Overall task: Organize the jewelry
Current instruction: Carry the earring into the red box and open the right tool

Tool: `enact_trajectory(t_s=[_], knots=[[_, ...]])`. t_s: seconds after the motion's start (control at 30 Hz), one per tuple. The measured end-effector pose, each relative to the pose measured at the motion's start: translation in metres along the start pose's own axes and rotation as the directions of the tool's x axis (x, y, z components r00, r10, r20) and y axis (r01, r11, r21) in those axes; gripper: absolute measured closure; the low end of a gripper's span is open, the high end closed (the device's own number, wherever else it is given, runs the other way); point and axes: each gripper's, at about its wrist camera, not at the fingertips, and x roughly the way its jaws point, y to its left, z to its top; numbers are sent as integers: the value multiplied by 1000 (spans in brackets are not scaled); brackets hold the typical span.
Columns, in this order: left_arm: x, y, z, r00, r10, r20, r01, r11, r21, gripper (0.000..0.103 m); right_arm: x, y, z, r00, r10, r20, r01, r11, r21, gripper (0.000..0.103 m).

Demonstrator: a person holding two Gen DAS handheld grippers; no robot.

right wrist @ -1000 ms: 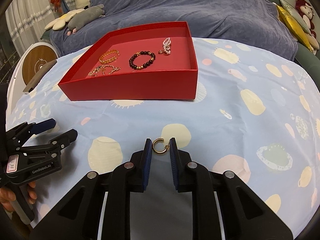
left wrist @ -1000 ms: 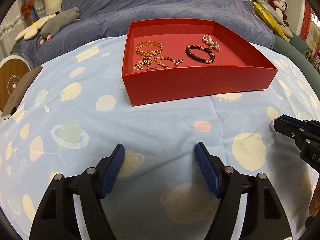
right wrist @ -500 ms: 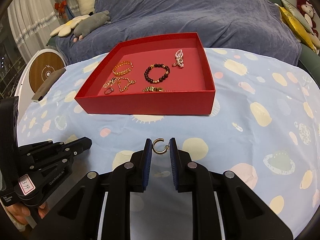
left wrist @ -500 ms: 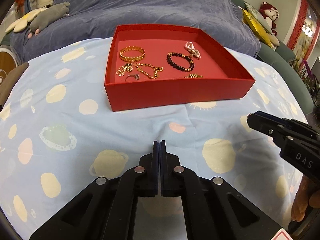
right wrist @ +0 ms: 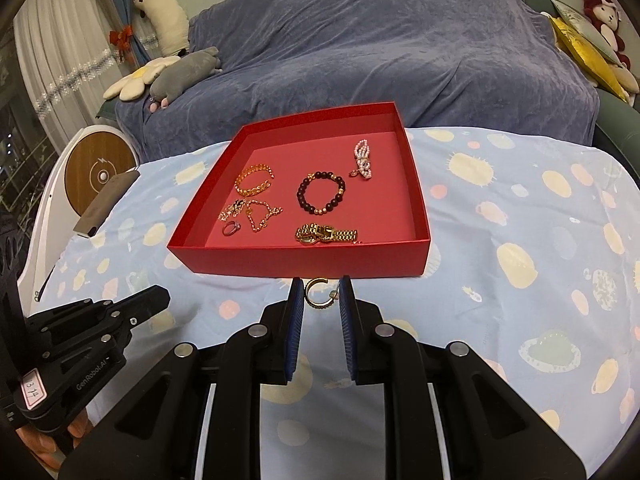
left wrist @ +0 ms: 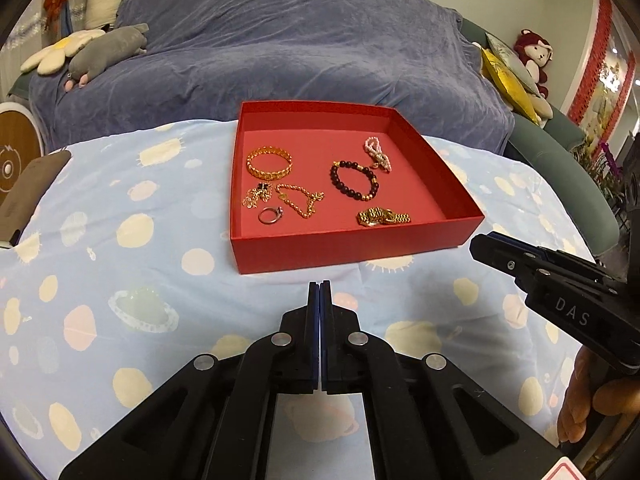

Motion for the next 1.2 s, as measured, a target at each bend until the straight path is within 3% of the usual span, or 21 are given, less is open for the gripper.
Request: enact_trajectory(t_s=[0.4,0.73,0.9,0.93,1.0,1.03,1.07,1.2], knots=[[10,1,61,997,13,72,-11,1000,-15,103,13,-1,48,998,1,61,-5,998,61,86],[53,16,97,997,67,40,-64,995,-73,103,50,-13,82,998,-6,68,-4,991,134,85],[68,16,110,995,94,36,-93,995,-46,99,54,-14,85,997,-35,75,27,993,118,84],[70,17,111,994,103,36,-101,994,-50,92,54,-15,85,996,-42,78,32,992,118,84],[72,19,110,994,108,35,-106,993,-55,66,53,-17,85,995,-47,85,36,991,129,77],[72,20,109,991,126,41,-124,991,-52,46,53,-18,85,994,-55,92,42,990,134,67],[71,20,108,987,151,51,-148,988,-46,36,52,-18,85,993,-61,98,47,990,136,59],[69,23,107,984,167,62,-165,985,-41,33,50,-17,85,992,-76,102,62,989,132,50]])
